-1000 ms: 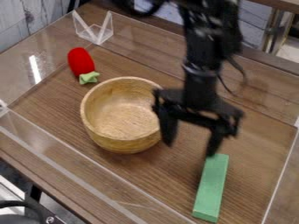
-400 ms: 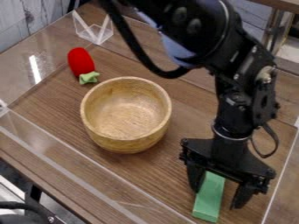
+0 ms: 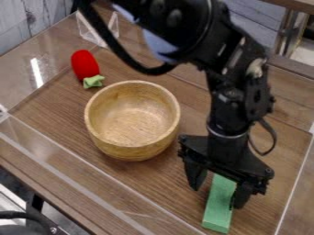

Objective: Put the green stick in the brown bowl

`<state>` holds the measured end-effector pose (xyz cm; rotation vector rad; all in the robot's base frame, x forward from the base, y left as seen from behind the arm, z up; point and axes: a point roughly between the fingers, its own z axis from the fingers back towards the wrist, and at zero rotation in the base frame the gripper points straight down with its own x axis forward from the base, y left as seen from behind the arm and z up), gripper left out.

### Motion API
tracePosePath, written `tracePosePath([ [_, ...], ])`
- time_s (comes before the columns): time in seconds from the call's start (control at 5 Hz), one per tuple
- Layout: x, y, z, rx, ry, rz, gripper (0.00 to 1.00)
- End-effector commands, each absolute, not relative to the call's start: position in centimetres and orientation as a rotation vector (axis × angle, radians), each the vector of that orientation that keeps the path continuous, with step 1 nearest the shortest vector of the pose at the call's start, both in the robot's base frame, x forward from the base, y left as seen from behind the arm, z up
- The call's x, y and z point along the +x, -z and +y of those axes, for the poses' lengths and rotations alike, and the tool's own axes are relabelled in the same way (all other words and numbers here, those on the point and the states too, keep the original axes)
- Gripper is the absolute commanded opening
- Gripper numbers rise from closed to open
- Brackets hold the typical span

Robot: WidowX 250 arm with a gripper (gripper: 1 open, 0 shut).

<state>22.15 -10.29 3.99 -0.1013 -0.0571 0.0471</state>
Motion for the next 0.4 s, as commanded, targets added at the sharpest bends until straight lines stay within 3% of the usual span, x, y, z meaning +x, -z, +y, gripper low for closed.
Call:
tracePosePath([
  [0.0, 22.38, -4.01, -11.19, -0.11, -0.058, -0.114, 1.0],
  [0.2, 23.07, -4.47, -10.74, -0.094, -0.087, -0.134, 1.0],
])
